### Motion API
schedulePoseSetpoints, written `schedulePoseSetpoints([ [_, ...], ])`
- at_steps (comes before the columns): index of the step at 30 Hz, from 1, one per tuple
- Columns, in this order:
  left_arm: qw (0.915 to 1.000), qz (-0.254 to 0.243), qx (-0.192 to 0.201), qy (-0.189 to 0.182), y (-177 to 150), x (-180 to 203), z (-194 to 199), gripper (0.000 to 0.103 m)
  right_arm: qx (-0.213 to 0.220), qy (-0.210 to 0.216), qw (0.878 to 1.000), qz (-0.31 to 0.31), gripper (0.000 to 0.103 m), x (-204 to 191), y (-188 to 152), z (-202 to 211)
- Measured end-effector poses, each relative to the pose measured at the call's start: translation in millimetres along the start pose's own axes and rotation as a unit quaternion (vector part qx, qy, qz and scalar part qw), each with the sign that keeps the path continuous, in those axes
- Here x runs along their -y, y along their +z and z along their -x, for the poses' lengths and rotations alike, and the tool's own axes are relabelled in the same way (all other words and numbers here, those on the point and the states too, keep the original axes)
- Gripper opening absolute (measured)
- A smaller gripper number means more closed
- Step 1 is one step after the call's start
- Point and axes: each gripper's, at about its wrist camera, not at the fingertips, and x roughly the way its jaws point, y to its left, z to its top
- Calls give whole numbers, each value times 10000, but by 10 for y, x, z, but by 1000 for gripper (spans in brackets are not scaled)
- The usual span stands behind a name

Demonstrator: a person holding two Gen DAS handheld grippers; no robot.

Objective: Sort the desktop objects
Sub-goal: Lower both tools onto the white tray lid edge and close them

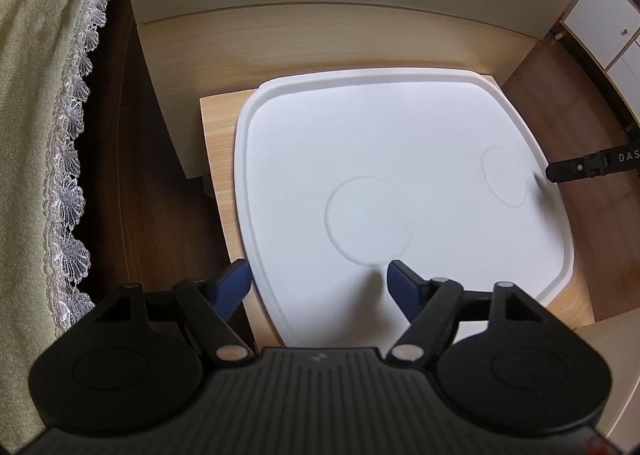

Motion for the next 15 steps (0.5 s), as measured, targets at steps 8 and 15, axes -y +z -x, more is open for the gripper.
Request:
schedulePoseSetpoints([
  [8,9998,178,-19,-24,36,-27,-8,75,-28,49,10000,50,20,5,-16,-53],
  [15,9987,496,-74,-63,88,-98,-4,70,-13,4,9999,122,20,-22,-31,-45],
])
